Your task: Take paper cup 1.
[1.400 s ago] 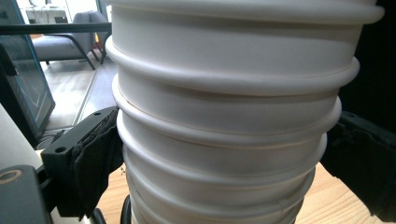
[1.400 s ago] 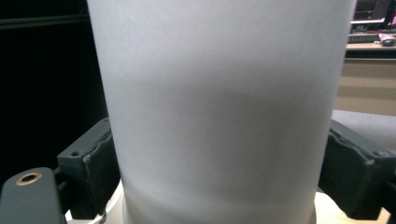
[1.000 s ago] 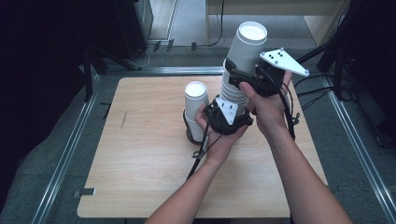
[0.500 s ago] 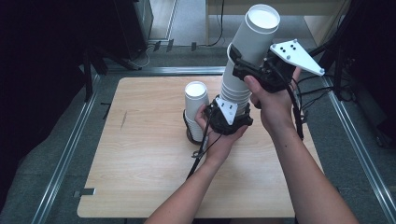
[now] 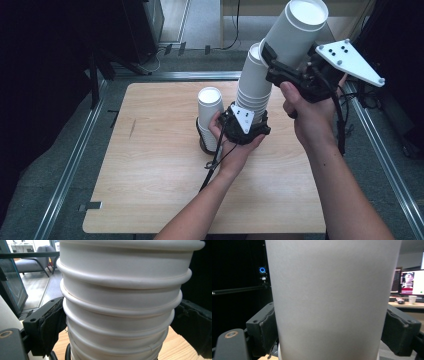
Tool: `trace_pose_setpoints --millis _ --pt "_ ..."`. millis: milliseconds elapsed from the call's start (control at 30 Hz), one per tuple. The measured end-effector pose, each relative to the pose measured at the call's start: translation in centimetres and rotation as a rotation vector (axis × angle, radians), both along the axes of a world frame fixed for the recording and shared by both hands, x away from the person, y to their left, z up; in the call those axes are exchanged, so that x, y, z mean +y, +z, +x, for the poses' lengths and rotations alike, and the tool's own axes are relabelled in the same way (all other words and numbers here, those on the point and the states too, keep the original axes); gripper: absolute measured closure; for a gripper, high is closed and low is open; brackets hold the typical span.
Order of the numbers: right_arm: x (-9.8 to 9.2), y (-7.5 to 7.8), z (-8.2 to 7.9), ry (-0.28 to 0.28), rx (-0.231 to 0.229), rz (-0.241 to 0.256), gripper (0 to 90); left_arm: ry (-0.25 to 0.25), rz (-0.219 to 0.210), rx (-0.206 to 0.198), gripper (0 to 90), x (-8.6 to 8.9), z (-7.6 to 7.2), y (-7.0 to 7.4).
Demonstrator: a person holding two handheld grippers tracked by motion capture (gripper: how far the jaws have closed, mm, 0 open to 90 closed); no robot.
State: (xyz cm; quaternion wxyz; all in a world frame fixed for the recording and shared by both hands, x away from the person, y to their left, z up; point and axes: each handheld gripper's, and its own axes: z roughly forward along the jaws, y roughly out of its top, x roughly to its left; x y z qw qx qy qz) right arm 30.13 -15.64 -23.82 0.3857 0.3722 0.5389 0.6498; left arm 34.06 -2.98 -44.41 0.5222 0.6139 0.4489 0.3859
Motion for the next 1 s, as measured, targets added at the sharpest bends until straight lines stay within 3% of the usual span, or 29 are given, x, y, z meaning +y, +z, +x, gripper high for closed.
trace_pose_setpoints --millis 267,467,800,833,1000 --pt "-1.8 -1.3 -1.2 -0.029 0.013 -0.021 13.0 -0.001 0.003 0.002 3.5 0.0 0.0 0.0" --pt "-3.6 -3.1 -1.6 -0.045 0.042 0.012 13.0 -0.003 0.004 0.003 3.5 0.0 0.0 0.0" --pt "-5.5 -6.8 -2.4 -0.064 0.078 -0.001 12.9 -0.003 0.003 0.006 3.5 0.0 -0.1 0.0" --pt "-6.0 -7.8 -2.4 -0.065 0.096 0.004 12.9 -0.002 0.001 0.005 3.5 0.0 -0.1 0.0" --pt "-6.6 -9.4 -2.6 -0.073 0.122 0.003 12.9 -0.002 0.001 0.005 3.5 0.0 -0.1 0.0"
